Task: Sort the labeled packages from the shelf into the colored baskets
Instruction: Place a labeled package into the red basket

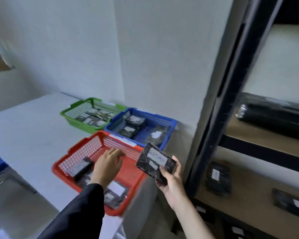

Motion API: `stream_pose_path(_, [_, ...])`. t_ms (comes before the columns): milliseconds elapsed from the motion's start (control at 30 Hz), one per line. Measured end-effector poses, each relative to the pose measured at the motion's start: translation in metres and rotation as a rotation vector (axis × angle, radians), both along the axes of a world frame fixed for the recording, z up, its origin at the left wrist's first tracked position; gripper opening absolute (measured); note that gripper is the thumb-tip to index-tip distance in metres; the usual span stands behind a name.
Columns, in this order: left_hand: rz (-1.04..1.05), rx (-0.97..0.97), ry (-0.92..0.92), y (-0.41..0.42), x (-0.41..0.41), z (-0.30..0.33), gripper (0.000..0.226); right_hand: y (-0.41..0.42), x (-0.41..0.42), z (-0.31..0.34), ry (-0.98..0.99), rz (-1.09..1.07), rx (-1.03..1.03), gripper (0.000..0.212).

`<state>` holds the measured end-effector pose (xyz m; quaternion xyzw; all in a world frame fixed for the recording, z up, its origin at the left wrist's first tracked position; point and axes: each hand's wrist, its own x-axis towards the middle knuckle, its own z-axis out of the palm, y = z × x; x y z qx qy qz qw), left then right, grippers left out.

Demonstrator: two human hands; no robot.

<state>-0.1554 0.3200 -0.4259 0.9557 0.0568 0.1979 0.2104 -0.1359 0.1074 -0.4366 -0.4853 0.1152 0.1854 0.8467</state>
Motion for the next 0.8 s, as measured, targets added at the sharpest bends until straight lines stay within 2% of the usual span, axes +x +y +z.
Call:
stream_pose_path(67, [0.05, 0.0, 0.01, 0.044, -0.011, -0.002, 0.021, 0.04, -0.005, 0.005, 0.004, -0.032, 0.024, 0.051])
stream_pose_path(133, [0.069, 0.012, 0.021, 0.082, -0.019, -0.004, 0.018, 0.075, -0.007, 0.001, -0.001, -0.032, 0.002, 0.058])
stream_pose_path(233, [0.087, 0.031, 0.082, 0.125, -0.028, -0.008, 0.014, 0.113, -0.01, -0.007, -0.031, 0.006, -0.142, 0.076])
stream_pose_path(333, [0.08, 0.036, 0.109, 0.156, -0.031, -0.015, 0.014, 0.142, -0.008, -0.009, -0.206, 0.042, -0.331, 0.085])
stream_pose_path(467, [0.048, 0.035, 0.137, 0.182, -0.023, -0.027, 0.018, 0.174, 0.013, -0.004, -0.304, 0.054, -0.492, 0.048])
stream_pose_path(600, [0.014, 0.036, 0.152, 0.202, 0.0, -0.037, 0.023, 0.207, 0.044, -0.014, -0.267, 0.064, -0.545, 0.018])
stream_pose_path(800, [-0.001, 0.024, 0.238, 0.216, 0.029, -0.047, 0.039, 0.253, 0.089, -0.053, -0.085, -0.063, -0.526, 0.031])
